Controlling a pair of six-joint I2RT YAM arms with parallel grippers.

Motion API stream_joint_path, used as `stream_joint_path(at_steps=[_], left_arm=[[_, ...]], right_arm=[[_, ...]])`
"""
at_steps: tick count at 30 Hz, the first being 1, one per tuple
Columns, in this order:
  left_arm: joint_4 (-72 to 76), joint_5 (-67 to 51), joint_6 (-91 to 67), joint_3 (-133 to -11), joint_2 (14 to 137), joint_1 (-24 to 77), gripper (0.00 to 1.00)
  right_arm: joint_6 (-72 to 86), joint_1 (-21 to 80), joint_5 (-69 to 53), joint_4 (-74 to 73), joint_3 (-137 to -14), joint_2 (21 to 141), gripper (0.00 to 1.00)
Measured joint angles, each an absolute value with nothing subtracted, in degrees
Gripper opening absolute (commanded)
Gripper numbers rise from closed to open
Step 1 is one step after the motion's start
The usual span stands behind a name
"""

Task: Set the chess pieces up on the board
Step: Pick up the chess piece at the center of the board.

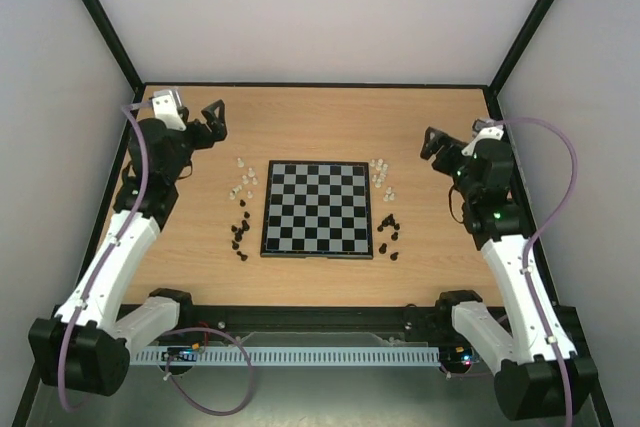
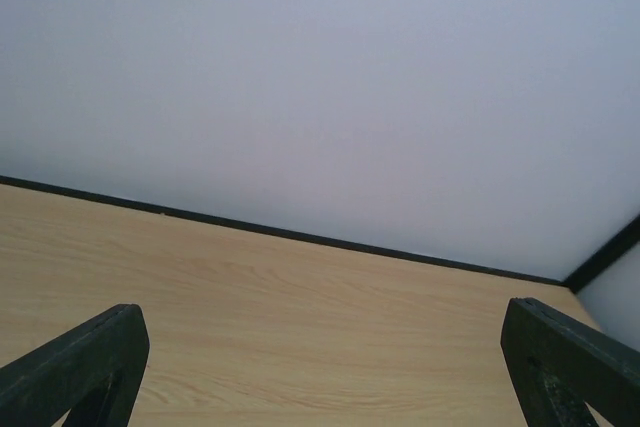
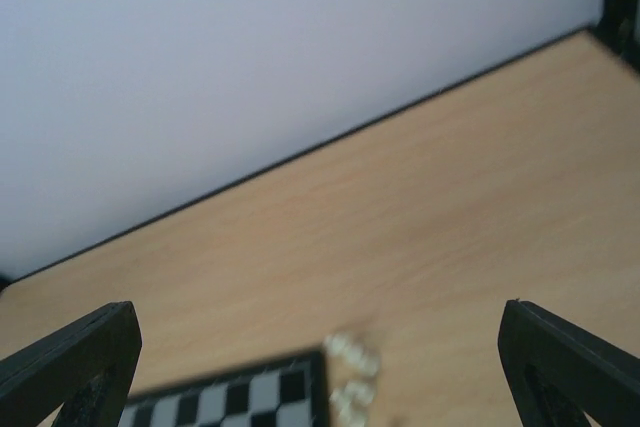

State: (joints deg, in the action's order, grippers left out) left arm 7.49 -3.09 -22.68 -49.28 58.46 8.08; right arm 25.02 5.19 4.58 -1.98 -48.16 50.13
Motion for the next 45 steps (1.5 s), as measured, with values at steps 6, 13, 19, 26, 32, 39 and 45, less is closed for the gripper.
stream_joint_path(at_steps=[6,13,19,26,32,39,45], left_arm=[[-4.49,-10.90,-24.73,-55.20,54.04,8.08,0.99],[-9.67,-22.24,-28.51,-56.31,50.48,8.08,1.00],[-8.14,-25.50,-32.64,-49.65,50.41,8.08,0.99],[-8.97,-25.67,-31.48,-43.92,53.04,9.54,0.99],[-9.67,-23.20,-32.53,-43.22,52.51,11.42,0.99],[-8.56,-22.04,-35.44,-36.75,51.55,15.35,1.00],[-9.39,-22.02,-36.29,-31.29,48.75,15.35,0.99]], right_arm=[[32.32,5.19,-10.85,-8.93,-45.78,44.97,0.99],[33.71,5.19,-21.63,-13.50,-45.58,46.59,0.99],[33.21,5.93,-21.43,-16.49,-45.47,50.11,0.99],[32.16,9.21,-19.03,-16.71,-44.49,57.87,0.99],[30.46,13.61,-14.04,-16.93,-44.60,63.26,0.70],[29.34,24.16,-1.69,-19.22,-45.47,68.88,0.57],[30.04,31.38,8.47,-22.48,-45.47,70.96,0.52]])
